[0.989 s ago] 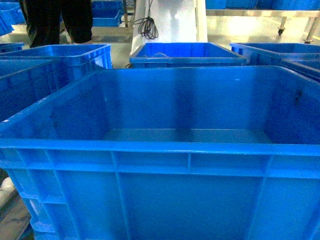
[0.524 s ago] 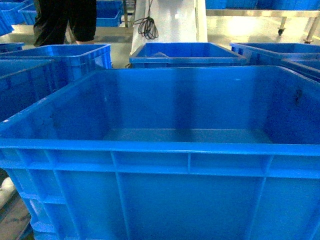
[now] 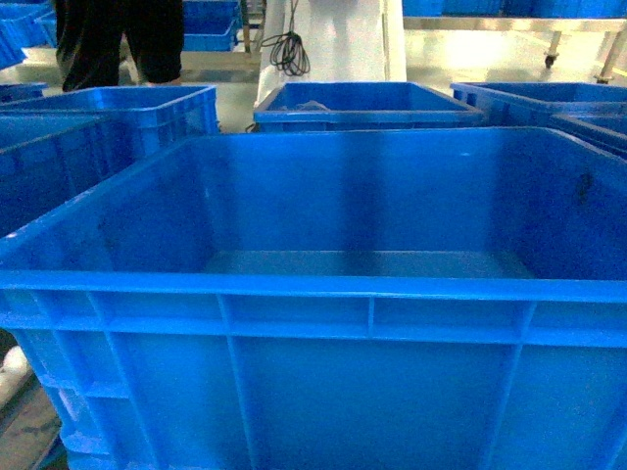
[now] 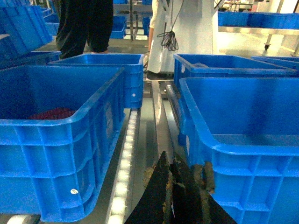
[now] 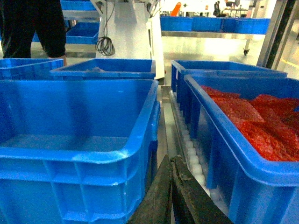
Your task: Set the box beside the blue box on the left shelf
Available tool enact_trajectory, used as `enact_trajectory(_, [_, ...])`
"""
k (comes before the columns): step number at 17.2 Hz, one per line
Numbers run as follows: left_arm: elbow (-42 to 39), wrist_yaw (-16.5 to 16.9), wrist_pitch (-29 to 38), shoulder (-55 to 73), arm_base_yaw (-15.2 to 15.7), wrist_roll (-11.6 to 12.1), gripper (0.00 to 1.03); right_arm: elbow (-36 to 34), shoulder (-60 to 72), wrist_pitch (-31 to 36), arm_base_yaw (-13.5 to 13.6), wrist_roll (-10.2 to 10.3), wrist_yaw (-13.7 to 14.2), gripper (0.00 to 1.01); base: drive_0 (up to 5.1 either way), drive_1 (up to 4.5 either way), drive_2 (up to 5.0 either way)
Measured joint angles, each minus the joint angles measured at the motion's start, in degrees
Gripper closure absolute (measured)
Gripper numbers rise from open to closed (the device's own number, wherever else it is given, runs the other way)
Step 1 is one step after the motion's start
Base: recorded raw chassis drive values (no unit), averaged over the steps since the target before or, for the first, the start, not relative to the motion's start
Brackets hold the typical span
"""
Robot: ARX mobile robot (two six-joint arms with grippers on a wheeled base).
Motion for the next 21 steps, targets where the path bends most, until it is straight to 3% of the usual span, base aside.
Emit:
enact_trajectory(3, [0.0, -0.5, 0.6, 0.0, 0.0, 0.0, 1.01, 0.0, 0.0, 0.2, 0.0, 0.0, -0.1, 0.99, 0.0, 0.00, 0.0])
enact_trajectory(5, [0.0, -0.5, 0.6, 0.0, 0.0, 0.0, 0.80, 0.0, 0.0, 0.2, 0.0, 0.0, -0.1, 0.75, 0.0, 0.00, 0.0])
enact_trajectory(6, [0.0, -0.5, 0.6, 0.0, 0.0, 0.0, 0.54, 0.0, 0.0, 0.2, 0.0, 0.0, -0.1, 0.49, 0.0, 0.00, 0.0])
enact_trajectory(7, [0.0, -0.5, 0.6, 0.0, 0.0, 0.0, 0.18, 0.0, 0.0, 0.2, 0.0, 0.0, -0.1, 0.12, 0.0, 0.00, 0.0])
enact_trajectory(8, [0.0, -0.5, 0.6, 0.0, 0.0, 0.1, 0.05, 0.0, 0.0, 0.2, 0.0, 0.0, -0.1, 0.03, 0.0, 0.00, 0.0])
enact_trajectory(21, [0.0, -0.5, 0.6, 0.0, 0.0, 0.1, 0.05, 0.0, 0.0, 0.2, 0.0, 0.0, -0.1, 0.03, 0.0, 0.00, 0.0])
